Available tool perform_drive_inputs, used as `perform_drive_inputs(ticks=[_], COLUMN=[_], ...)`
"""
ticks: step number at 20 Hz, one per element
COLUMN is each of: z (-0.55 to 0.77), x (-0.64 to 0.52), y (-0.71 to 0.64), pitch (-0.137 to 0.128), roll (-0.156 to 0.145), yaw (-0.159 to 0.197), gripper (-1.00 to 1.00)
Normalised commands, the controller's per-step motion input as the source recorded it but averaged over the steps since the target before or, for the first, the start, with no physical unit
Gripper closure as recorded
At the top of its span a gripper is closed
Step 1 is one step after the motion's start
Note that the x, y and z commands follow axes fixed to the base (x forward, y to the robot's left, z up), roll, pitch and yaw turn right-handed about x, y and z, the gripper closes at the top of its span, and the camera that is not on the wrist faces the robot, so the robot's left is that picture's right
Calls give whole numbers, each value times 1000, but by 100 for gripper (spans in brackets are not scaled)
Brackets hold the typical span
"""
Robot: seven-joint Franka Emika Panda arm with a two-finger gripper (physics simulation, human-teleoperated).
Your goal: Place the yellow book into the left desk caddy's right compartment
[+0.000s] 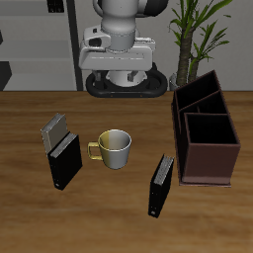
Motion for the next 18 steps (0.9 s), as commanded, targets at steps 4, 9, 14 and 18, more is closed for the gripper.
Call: perform_drive_inputs(ticks=[4,9,14,18], z=[-90,-111,-57,-64], x=[-104,-123,-179,-130], y=[-642,-662,-566,-355], pitch=[-24,2,-5,-18], roll=[-35,-18,-17,-53], yaw=[-21,15,-52,-18], gripper=[-100,-100,-100,-100])
